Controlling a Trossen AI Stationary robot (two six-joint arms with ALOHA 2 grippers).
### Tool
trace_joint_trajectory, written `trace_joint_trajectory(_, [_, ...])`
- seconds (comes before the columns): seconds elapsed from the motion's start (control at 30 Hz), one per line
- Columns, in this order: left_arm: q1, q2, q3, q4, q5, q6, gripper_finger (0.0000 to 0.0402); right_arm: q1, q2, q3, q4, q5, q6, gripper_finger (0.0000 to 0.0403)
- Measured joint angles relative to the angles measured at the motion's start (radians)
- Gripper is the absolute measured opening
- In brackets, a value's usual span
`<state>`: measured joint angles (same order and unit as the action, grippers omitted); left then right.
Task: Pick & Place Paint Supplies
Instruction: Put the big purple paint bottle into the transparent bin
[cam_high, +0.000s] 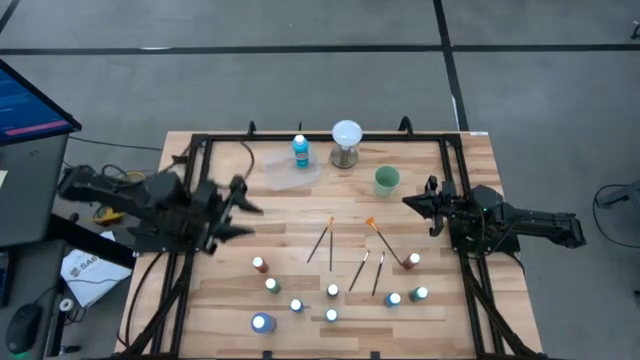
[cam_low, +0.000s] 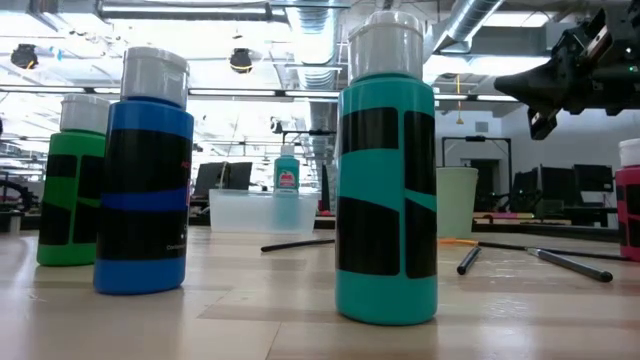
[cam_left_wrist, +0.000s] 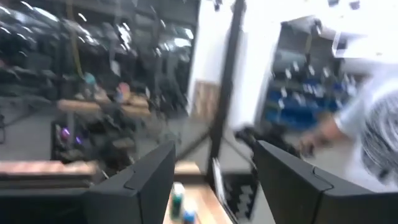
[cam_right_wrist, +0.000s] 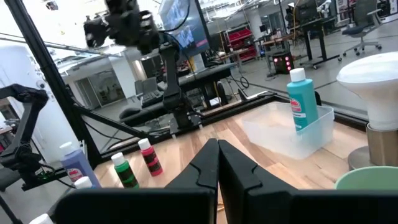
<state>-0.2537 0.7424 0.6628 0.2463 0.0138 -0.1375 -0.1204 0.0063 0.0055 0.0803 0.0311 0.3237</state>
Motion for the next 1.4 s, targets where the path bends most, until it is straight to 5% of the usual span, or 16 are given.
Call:
trace_joint_trajectory(0.2, [-0.209,0.094,-0.001,-0.053,-0.095,0.118,0.0218,0.000,0.000,0.000,0.003,0.000,0.000,0.0000])
trace_joint_trajectory(0.57, [-0.443,0.311,-0.001,-0.065,-0.095,0.111,0.0235,0.000,0.000,0.000,0.000,0.000,0.000,0.0000])
trace_joint_trajectory(1.4, [-0.518,0.546,0.000,-0.050,-0.096,0.028,0.0237,0.000,0.000,0.000,-0.032,0.000,0.000,0.0000])
